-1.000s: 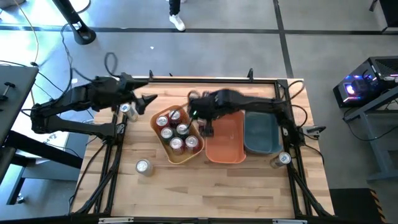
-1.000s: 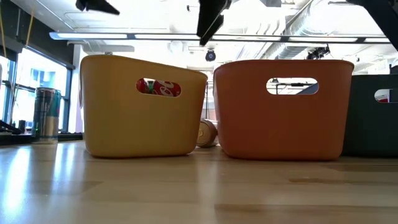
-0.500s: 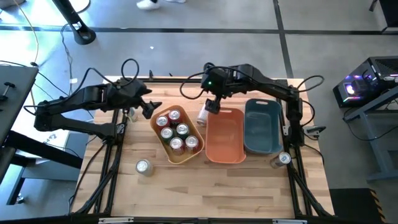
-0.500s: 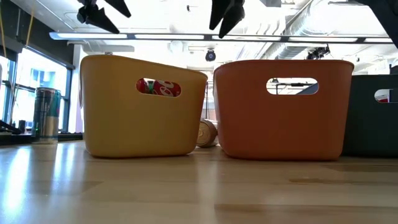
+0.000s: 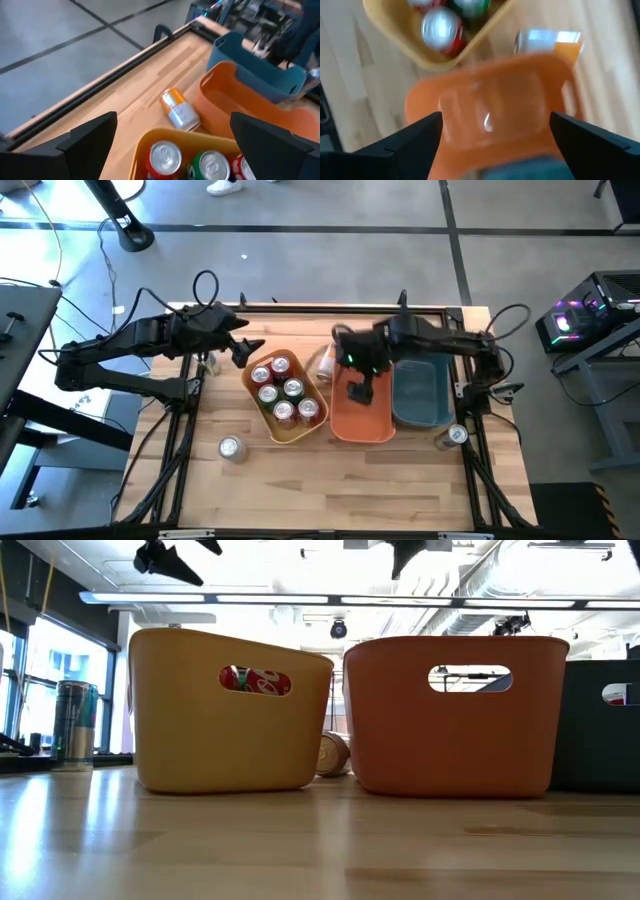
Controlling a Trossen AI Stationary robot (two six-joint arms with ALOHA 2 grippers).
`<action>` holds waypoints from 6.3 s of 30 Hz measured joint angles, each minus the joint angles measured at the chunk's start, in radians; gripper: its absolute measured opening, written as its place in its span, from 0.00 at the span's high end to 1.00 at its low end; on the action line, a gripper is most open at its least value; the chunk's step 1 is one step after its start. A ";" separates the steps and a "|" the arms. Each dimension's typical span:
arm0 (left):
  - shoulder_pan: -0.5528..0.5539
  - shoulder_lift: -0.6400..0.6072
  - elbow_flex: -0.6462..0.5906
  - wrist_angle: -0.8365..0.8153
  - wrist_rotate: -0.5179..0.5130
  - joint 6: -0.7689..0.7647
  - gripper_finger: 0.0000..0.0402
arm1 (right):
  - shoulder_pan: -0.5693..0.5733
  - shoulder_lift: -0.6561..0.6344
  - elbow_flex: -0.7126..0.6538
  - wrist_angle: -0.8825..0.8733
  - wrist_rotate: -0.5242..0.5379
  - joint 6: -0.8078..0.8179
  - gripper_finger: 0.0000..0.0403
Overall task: Sort soda cans
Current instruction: Put the right blue soda can into the orange bin
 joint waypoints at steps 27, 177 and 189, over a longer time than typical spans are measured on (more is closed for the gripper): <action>0.000 0.000 0.000 0.081 0.064 0.085 0.05 | 0.543 -0.728 -1.107 0.002 -0.255 1.407 0.10; 0.003 0.053 0.000 0.058 0.124 0.087 0.05 | -0.149 0.058 -0.561 0.492 -0.041 -0.184 0.24; 0.004 0.046 0.000 0.077 0.116 0.084 0.05 | -0.192 0.061 -0.799 0.641 0.062 -0.290 0.24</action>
